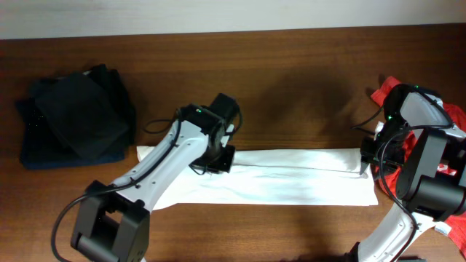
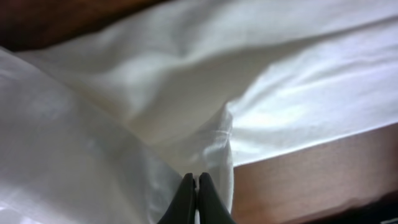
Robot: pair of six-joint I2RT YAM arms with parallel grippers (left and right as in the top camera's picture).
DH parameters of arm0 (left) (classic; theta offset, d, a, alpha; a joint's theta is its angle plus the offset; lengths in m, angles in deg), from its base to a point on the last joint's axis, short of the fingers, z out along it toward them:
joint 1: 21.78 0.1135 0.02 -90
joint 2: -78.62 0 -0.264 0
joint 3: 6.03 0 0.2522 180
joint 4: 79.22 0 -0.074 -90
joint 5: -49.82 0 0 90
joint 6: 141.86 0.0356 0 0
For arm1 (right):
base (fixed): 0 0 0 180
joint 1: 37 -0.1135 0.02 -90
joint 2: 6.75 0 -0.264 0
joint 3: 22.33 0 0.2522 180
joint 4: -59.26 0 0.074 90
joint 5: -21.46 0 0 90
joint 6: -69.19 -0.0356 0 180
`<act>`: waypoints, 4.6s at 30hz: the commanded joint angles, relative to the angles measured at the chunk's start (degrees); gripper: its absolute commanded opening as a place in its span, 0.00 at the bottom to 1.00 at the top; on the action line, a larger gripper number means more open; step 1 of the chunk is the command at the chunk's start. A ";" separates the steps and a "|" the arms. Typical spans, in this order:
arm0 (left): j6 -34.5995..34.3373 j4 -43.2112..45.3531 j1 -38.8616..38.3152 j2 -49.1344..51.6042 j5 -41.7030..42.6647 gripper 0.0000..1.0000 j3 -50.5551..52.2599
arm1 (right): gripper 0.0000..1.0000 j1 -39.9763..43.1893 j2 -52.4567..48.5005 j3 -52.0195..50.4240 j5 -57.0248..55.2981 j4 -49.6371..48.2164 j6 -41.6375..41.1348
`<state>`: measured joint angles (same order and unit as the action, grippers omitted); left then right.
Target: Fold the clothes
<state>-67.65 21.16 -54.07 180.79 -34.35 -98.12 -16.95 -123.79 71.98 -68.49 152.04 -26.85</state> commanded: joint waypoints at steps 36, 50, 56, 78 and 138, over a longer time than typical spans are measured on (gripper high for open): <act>-5.14 0.57 15.91 2.93 -14.16 0.41 5.95 | 0.40 0.22 1.05 -0.22 0.76 0.00 -0.39; -7.15 -3.23 18.40 2.93 -16.92 0.19 11.91 | 0.40 0.22 1.05 -0.22 0.79 0.02 -0.39; -8.61 0.87 20.26 2.93 -16.17 0.32 11.91 | 0.40 0.22 1.05 -0.22 0.79 0.04 -0.39; -5.18 -0.87 -11.85 -0.68 -13.14 0.39 6.58 | 0.40 0.22 1.05 -0.22 1.20 -0.22 -0.39; -12.98 7.98 -16.90 3.98 -24.11 0.00 2.16 | 0.40 0.22 1.05 -0.22 1.22 -0.04 -0.39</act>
<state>-75.10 27.10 -72.72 184.39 -59.31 -94.40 -16.95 -123.81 71.98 -67.42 151.87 -26.83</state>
